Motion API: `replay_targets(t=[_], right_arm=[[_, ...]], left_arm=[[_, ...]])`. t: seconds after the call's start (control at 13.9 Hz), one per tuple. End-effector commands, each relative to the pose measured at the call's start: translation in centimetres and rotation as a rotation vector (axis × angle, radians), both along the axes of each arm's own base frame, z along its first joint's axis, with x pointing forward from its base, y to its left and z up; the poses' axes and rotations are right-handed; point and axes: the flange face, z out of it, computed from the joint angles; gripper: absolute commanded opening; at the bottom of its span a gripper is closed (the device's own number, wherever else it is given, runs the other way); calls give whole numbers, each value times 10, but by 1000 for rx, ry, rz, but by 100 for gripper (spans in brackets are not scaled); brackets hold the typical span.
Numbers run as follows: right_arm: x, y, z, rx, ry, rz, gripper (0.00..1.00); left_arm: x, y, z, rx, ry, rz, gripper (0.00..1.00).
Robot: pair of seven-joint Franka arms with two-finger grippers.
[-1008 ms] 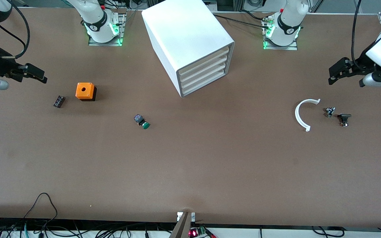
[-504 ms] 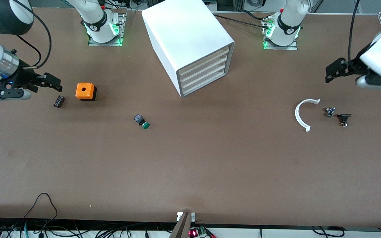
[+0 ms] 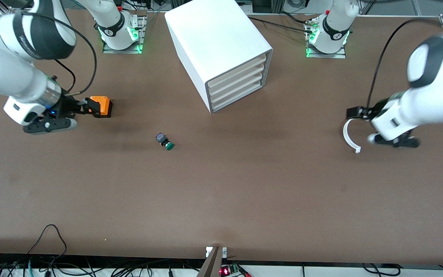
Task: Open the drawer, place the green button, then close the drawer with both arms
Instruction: 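Reach the right gripper to the green button while the left gripper reaches the drawer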
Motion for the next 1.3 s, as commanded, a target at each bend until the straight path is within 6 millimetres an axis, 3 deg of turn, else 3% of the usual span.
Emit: replay_targets(t=[0.0, 0.29, 0.5, 0.72, 0.86, 1.01, 1.15, 1.22], right_arm=[[16, 14, -14, 11, 4, 31, 100], [25, 37, -61, 1, 29, 105, 100], [27, 51, -93, 4, 14, 139, 100], [22, 71, -113, 17, 14, 213, 100], [19, 91, -123, 9, 2, 360, 100], [15, 113, -135, 23, -3, 408, 100], [10, 129, -152, 26, -9, 444, 100], [7, 130, -163, 12, -19, 461, 100]], left_arm=[[2, -28, -49, -58, 63, -29, 100], [-2, -60, -126, -240, 220, 63, 100], [-22, -82, -172, -447, 348, 185, 100], [-58, -127, -217, -636, 379, 151, 100], [-80, -159, -239, -665, 350, 93, 100], [-113, -203, -255, -671, 373, 33, 100], [-131, -225, -257, -673, 381, 9, 100], [-133, -225, -256, -674, 384, 6, 100]])
